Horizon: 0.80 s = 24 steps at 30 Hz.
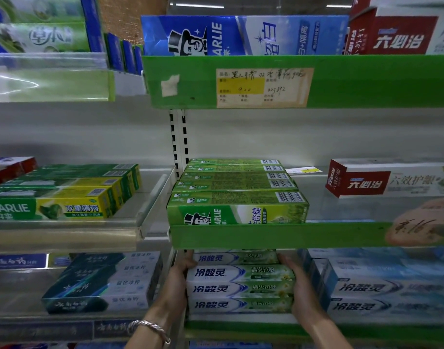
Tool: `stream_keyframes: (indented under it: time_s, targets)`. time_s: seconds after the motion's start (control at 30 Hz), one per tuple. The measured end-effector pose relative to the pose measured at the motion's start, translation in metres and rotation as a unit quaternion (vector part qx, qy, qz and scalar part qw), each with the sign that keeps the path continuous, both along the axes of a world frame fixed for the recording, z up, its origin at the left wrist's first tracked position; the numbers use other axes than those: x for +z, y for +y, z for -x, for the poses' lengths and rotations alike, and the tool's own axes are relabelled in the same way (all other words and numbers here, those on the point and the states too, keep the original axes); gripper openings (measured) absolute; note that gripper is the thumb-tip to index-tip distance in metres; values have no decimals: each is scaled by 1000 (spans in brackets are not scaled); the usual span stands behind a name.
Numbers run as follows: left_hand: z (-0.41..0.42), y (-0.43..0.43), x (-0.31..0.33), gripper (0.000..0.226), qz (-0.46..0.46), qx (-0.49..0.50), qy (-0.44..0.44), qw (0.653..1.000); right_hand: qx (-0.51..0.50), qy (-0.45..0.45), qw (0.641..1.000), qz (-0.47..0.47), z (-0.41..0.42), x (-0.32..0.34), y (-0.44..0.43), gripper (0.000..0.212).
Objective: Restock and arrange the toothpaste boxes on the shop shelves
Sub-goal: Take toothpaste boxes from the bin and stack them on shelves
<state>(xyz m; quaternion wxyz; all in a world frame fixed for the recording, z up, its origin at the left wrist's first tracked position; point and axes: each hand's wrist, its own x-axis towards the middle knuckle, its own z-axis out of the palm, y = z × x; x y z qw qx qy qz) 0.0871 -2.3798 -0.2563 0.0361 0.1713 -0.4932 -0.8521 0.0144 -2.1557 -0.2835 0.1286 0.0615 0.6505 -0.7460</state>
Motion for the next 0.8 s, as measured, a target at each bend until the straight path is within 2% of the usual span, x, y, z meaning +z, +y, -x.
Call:
stream_keyframes:
  time_s: [0.17,0.33,0.5,0.63,0.7,0.8]
  targets:
    - [-7,5,-2,44,18,2,30,999,9,1,1000,7,1,0,-1,45]
    - [-8,9,-1,49,9,22,-21,999,6,33,999,-7,-1,-4,-2,43]
    - [-9,8,-2,33,35,24,-16,999,-6,30,999,-13,-6,-1,-5,43]
    - [-8,3,5,45,56,-3,-25,998,8,45,998,-32,-14,11,-7,42]
    - [-11,1,11,50,82,-8,-17,996,8,71,996,-58,-17,15,-10,42]
    - [-15,0,21,50,166,15,29,986,-18,83,991,-105,-20,21,-12,54]
